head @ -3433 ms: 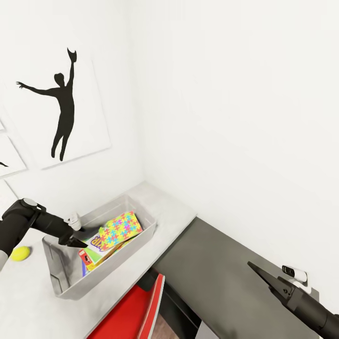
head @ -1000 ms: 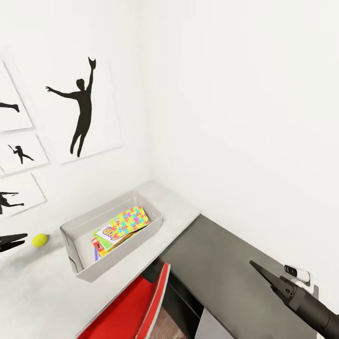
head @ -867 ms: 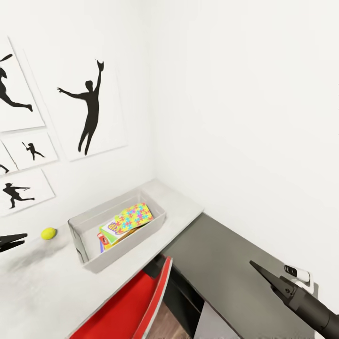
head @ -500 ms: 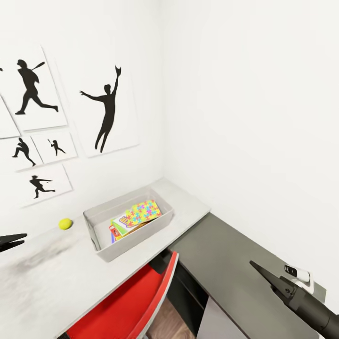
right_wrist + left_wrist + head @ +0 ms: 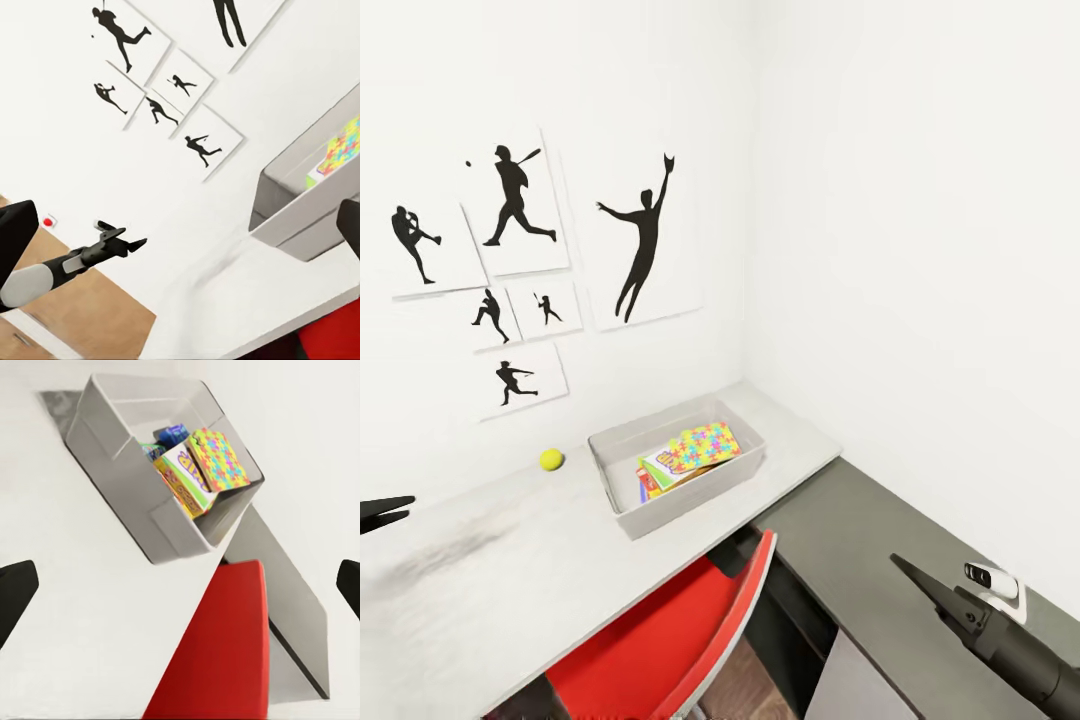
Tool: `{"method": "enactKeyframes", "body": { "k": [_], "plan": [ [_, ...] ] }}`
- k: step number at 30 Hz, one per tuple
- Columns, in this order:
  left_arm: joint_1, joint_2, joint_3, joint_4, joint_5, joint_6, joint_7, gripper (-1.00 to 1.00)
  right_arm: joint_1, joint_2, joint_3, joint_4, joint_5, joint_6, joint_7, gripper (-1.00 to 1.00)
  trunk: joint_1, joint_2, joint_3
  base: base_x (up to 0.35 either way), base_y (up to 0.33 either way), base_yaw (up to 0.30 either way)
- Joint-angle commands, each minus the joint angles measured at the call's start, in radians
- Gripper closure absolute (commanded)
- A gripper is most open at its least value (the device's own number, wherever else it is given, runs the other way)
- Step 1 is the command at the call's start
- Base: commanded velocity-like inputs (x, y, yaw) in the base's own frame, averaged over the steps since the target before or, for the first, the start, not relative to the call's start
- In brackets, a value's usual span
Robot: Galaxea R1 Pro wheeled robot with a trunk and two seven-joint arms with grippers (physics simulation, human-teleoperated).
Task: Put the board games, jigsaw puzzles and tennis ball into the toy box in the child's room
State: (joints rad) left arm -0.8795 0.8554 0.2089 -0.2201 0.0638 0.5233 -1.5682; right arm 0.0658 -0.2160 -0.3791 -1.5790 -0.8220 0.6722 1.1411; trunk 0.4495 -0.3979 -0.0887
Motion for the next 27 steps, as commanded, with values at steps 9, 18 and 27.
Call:
{"method": "enactKeyframes", "body": {
  "k": [9,18,27],
  "plan": [
    [-0.001,0.002,-0.005,0.001,0.005,0.011,-0.003,-1.00,0.000,0.000,0.000,-0.001,-0.006,0.007,-0.003,-1.00,0.000,-0.002,0.010,-0.159,0.202,0.193],
    [-0.001,0.003,-0.005,0.001,0.005,0.015,-0.003,-1.00,0.000,0.000,0.000,-0.001,-0.006,0.007,-0.003,-1.00,0.000,-0.002,0.023,-0.055,0.047,0.193],
    [-0.001,0.004,-0.005,0.001,0.005,0.017,-0.003,-1.00,0.000,0.000,0.000,-0.001,-0.006,0.007,-0.003,-1.00,0.000,-0.002,0.035,-0.006,0.005,0.193]
  ]
}}
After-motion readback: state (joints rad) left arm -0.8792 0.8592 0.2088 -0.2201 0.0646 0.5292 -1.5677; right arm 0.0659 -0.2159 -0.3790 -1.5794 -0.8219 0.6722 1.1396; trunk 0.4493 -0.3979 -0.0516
